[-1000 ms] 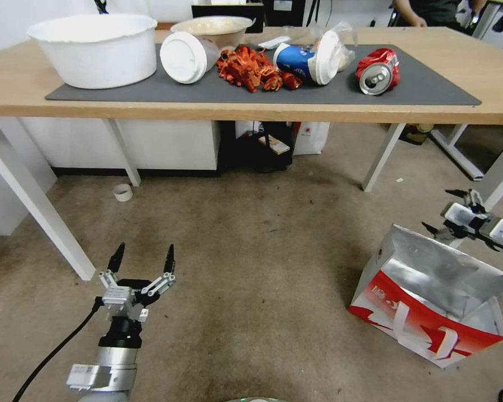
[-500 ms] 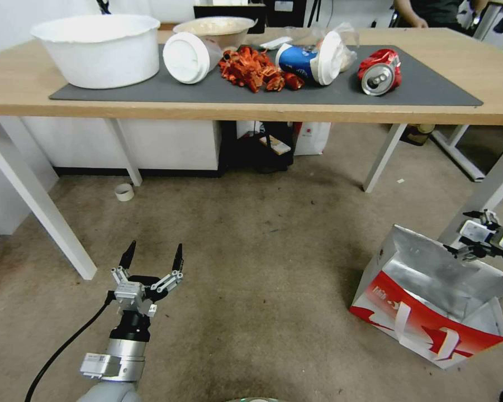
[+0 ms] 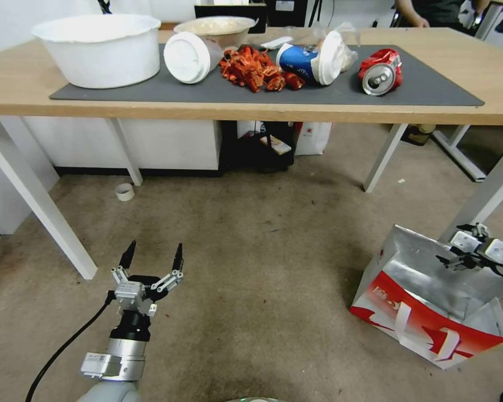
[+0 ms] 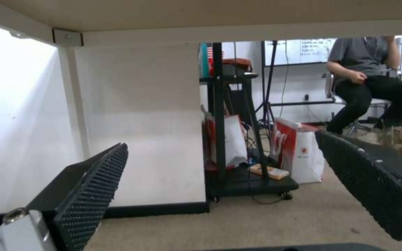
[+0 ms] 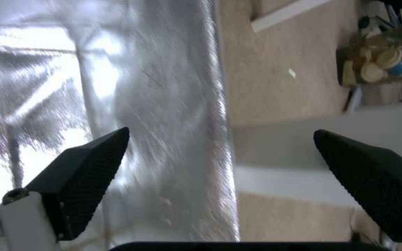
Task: Pick up the food delivery bag from the floor and place it on the table.
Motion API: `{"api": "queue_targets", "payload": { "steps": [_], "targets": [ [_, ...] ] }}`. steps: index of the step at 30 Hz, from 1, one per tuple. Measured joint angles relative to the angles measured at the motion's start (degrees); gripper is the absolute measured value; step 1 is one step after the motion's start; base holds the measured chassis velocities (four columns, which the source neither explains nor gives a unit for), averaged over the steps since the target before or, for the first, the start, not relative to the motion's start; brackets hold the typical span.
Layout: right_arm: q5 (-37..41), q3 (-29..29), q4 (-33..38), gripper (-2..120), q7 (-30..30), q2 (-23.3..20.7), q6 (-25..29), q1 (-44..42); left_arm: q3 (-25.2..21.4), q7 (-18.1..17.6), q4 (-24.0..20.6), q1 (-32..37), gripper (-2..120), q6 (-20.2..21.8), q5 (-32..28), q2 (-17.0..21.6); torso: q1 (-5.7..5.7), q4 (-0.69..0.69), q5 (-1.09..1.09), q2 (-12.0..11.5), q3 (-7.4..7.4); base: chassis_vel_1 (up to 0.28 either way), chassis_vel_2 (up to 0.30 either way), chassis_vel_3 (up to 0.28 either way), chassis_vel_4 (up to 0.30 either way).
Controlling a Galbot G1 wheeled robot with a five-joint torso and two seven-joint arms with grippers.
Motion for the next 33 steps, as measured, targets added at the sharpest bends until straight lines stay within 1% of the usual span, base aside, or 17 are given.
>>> {"api": "queue_targets", "payload": {
  "steps": [2,5,6,9,10,17,21,23,33],
  "targets": [
    [0.00,-0.84,-0.02,100,0.04,0.23,-0.08,0.66,-0.04,-0.01,-0.04,0.04,100,-0.03,0.01,-0.05,0.00,0.02,0.00,0.00,0.00,0.000,0.000,0.000,0.000],
    [-0.06,-4.25,-0.43,100,0.25,1.25,-0.21,4.07,-0.20,-0.17,-0.06,-0.03,100,-0.07,0.01,-0.14,0.00,0.06,0.00,0.00,0.00,0.000,0.000,0.000,0.000],
    [-0.06,-4.25,-0.43,100,0.25,1.25,-0.21,4.07,-0.20,-0.17,-0.06,-0.03,100,-0.07,0.01,-0.14,0.00,0.06,0.00,0.00,0.00,0.000,0.000,0.000,0.000],
    [-0.56,-8.06,-1.40,100,0.33,2.11,-0.63,8.14,-0.29,-0.37,0.05,-0.20,100,-0.08,0.01,-0.17,0.00,0.06,0.00,0.01,0.00,0.000,0.000,0.000,0.000],
    [-0.56,-8.06,-1.40,100,0.33,2.11,-0.63,8.14,-0.29,-0.37,0.05,-0.20,100,-0.08,0.01,-0.17,0.00,0.06,0.00,0.01,0.00,0.000,0.000,0.000,0.000],
    [-1.99,-12.90,-4.85,100,0.06,3.14,-0.90,14.00,-0.42,-1.03,0.73,-0.81,100,-0.06,0.01,-0.09,0.00,0.06,0.00,0.01,0.00,0.000,0.000,0.000,0.000],
    [-2.20,-13.77,-5.60,100,-0.05,3.38,-0.87,14.88,-0.41,-1.04,0.84,-0.87,100,-0.05,0.01,-0.11,0.00,0.06,0.00,0.01,0.00,0.000,0.000,0.000,0.000],
    [-2.78,-15.27,-6.62,100,-0.25,4.14,-0.78,16.24,-0.40,-1.06,1.07,-0.95,100,-0.02,0.00,-0.09,0.00,0.06,0.00,0.01,0.00,0.000,0.000,0.000,0.000],
    [-4.09,-17.45,-8.43,100,-0.90,5.70,-0.79,18.28,-0.46,-1.12,1.24,-0.88,100,0.00,0.00,0.03,0.00,0.06,0.00,0.01,0.00,0.000,0.000,0.000,0.000]
  ]
}}
